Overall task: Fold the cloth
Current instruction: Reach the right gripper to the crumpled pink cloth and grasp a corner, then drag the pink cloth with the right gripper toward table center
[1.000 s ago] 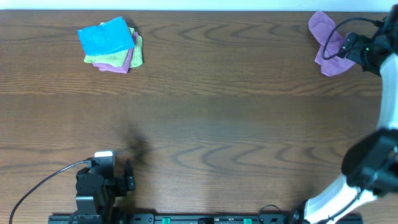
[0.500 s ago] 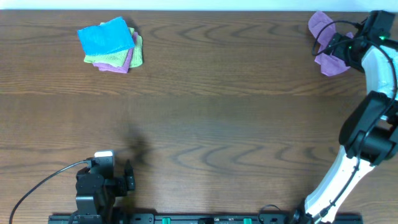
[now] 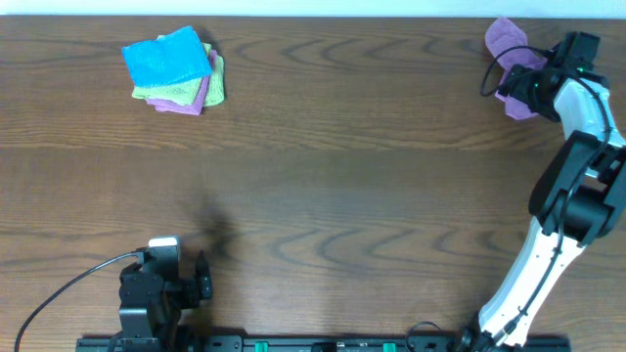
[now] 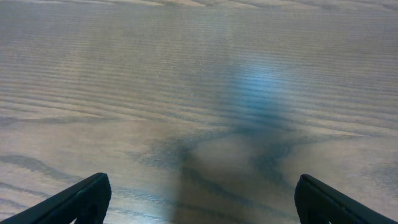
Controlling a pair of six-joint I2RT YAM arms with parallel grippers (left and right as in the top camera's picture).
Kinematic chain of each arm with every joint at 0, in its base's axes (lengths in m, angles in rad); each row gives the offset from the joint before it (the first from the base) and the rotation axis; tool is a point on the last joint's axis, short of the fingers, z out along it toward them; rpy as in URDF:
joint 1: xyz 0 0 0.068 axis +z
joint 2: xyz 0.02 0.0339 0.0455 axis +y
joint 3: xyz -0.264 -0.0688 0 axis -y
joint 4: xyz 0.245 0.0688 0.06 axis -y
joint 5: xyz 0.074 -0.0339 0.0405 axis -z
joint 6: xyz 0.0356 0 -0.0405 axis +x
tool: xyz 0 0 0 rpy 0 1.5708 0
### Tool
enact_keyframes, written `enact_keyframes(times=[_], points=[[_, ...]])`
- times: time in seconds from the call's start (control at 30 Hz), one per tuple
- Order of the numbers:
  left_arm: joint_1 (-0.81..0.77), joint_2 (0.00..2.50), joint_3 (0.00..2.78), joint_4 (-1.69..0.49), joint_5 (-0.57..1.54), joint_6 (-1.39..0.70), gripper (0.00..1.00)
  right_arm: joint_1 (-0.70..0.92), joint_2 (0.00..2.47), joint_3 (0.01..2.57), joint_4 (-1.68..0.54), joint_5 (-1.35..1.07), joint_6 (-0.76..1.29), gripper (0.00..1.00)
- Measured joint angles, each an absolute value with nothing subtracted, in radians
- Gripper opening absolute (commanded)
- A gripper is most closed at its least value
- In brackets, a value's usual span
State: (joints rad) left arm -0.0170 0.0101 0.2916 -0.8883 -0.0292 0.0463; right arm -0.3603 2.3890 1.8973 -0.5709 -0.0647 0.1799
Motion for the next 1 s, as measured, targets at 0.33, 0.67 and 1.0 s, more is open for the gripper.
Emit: enact_keyframes(times=[0.33,0.67,1.0], points=[[-0.017,0.01,0.292,-0.888,-0.029,0.046,0.95,-0.36,2.41,1.898,-0.541,-0.07,0.186,0.01],[-0.017,0.01,0.292,-0.888,-0.029,0.046,0.95,-0.355,2.37,1.899,-0.653,-0.16,0.174,0.01],[-0.017,0.01,0.292,-0.888,-0.029,0.046,0.95,-0.239,2.074,1.905,-0.939,-0.211,0.042,0.01]])
